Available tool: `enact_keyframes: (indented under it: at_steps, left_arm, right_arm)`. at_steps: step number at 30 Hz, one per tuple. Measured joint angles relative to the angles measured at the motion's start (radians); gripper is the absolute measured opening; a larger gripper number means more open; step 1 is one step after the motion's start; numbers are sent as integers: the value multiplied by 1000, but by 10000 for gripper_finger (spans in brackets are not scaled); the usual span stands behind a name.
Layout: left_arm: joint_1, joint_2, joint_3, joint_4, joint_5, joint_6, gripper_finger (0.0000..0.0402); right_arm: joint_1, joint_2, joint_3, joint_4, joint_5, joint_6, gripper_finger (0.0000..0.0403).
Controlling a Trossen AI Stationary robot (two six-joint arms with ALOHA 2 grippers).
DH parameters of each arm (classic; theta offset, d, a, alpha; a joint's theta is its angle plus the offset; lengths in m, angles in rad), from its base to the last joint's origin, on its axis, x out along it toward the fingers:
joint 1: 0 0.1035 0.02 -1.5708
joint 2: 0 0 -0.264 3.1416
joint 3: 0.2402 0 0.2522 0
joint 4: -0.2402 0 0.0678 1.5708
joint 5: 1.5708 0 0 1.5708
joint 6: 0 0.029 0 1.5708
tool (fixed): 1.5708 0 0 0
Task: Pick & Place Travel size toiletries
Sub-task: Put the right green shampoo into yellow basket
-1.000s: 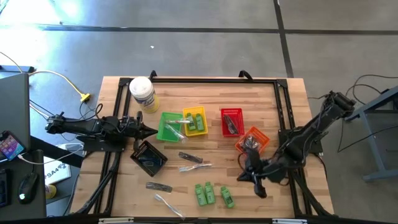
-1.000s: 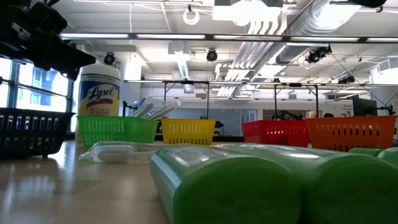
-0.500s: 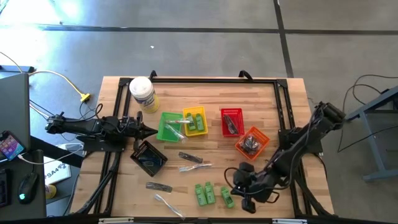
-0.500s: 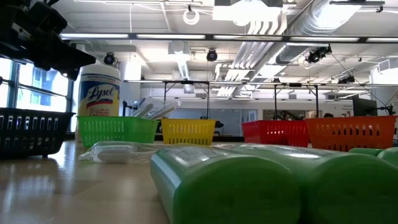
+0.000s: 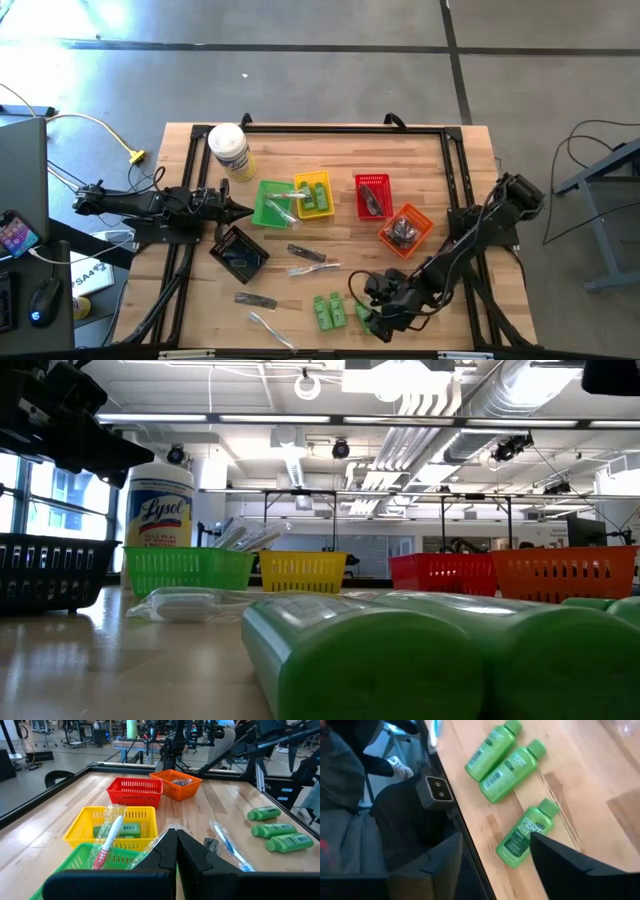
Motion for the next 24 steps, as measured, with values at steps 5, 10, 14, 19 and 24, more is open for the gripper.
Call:
enact_keyframes:
  at_steps: [5,10,14,19,24]
  left_arm:
    - [0,0,0,1,-1,0,0]
    - [0,0,0,1,-1,16,0]
    - [0,0,0,0,-1,25,0]
    - [0,0,0,0,-1,32,0]
    - [0,0,0,0,-1,33,0]
  right_arm:
    - [-16,31,0,1,-71,82,253]
    - [-34,79,0,-11,-142,123,254]
    - [-54,109,0,-6,-207,153,254]
    - [-72,143,-1,-12,-249,156,254]
    - [-79,172,-1,-9,-229,155,254]
